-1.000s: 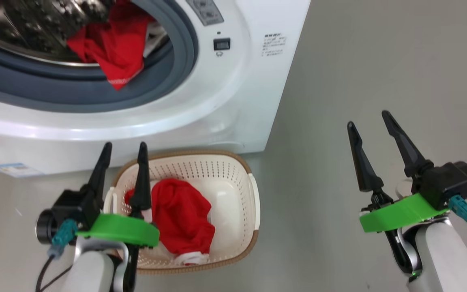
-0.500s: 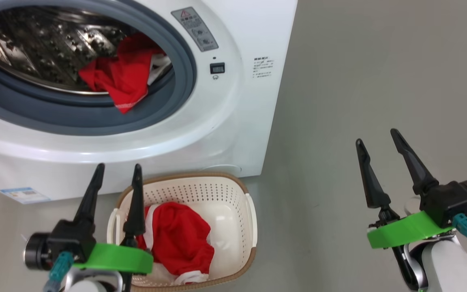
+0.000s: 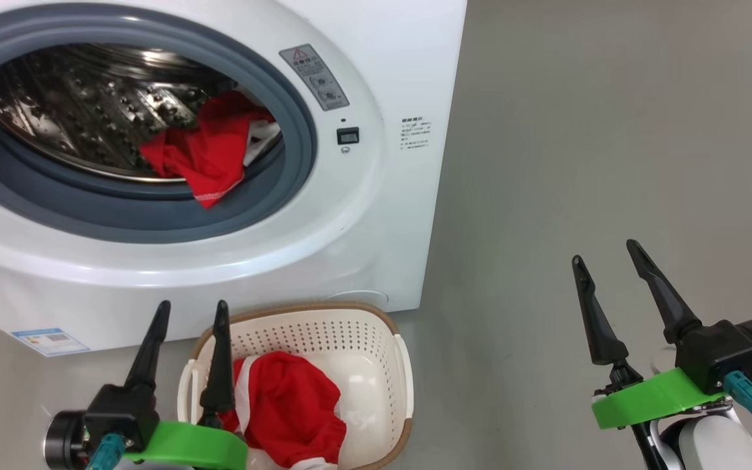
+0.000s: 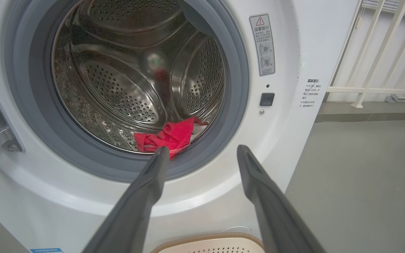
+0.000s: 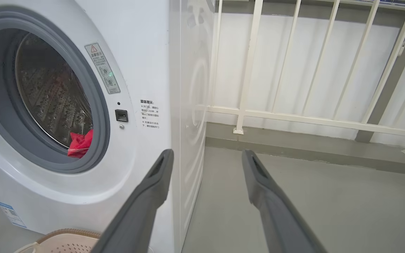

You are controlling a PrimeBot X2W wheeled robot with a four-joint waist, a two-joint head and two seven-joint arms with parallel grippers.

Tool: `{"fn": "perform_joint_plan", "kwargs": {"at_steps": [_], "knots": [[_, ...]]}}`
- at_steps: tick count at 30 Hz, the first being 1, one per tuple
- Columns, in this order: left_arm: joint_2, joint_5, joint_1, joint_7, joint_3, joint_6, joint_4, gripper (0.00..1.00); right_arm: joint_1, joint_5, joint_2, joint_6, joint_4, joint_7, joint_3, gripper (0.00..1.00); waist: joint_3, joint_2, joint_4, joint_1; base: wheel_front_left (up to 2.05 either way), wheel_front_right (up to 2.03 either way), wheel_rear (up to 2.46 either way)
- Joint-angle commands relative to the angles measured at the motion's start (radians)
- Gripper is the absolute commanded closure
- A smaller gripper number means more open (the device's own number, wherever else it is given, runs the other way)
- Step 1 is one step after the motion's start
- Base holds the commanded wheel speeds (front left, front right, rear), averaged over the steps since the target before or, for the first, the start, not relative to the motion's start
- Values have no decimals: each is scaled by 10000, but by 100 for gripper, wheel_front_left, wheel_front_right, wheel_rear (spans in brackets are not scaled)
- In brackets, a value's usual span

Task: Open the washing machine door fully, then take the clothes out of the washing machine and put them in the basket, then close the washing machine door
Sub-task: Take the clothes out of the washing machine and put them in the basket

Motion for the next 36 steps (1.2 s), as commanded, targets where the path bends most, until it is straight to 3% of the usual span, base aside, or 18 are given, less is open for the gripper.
{"fn": "perform_joint_plan", "kwargs": {"at_steps": [1, 19, 36], "knots": [[124, -57, -29, -86, 289, 100, -196, 0, -59, -45, -7, 35, -249, -63, 176, 0, -54, 0, 27, 0, 0, 0, 0], [104, -289, -450, -44, 236, 193, -92, 0, -198, 15, 5, 35, -437, -63, 368, 0, 540, 0, 108, 0, 0, 0, 0], [-10, -227, -2897, -105, 164, 142, 1148, 0, -879, -30, -63, 35, -544, -63, 772, 0, 2030, 0, 275, 0, 0, 0, 0]]}}
